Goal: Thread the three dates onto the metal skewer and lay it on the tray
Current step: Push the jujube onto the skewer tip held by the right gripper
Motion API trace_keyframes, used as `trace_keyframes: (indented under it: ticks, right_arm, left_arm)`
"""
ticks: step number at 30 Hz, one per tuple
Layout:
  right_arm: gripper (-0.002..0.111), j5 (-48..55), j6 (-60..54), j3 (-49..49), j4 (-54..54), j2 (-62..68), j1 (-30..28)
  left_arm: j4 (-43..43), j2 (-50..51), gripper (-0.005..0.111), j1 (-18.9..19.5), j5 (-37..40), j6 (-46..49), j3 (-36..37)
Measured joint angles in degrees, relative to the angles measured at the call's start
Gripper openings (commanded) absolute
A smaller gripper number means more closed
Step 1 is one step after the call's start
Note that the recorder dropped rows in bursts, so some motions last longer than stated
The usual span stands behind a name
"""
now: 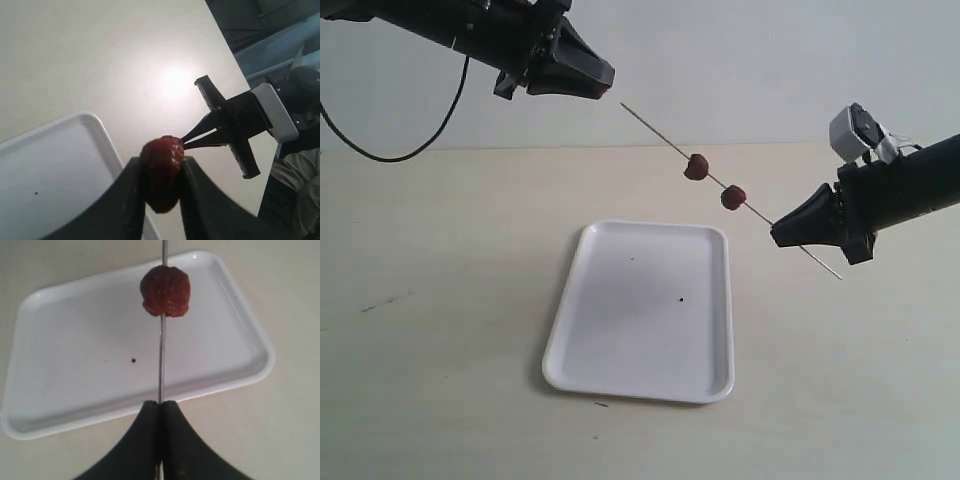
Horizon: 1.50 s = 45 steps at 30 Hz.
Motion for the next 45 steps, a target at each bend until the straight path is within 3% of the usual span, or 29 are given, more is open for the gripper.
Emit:
trace_keyframes:
  ticks: [45]
  right_arm:
    - [0.000,3.87,0.00,0.00,0.26,0.00,0.00]
  left_arm:
    - [1.83,0.11,0.023,-1.39,0.01,0.42,0.19]
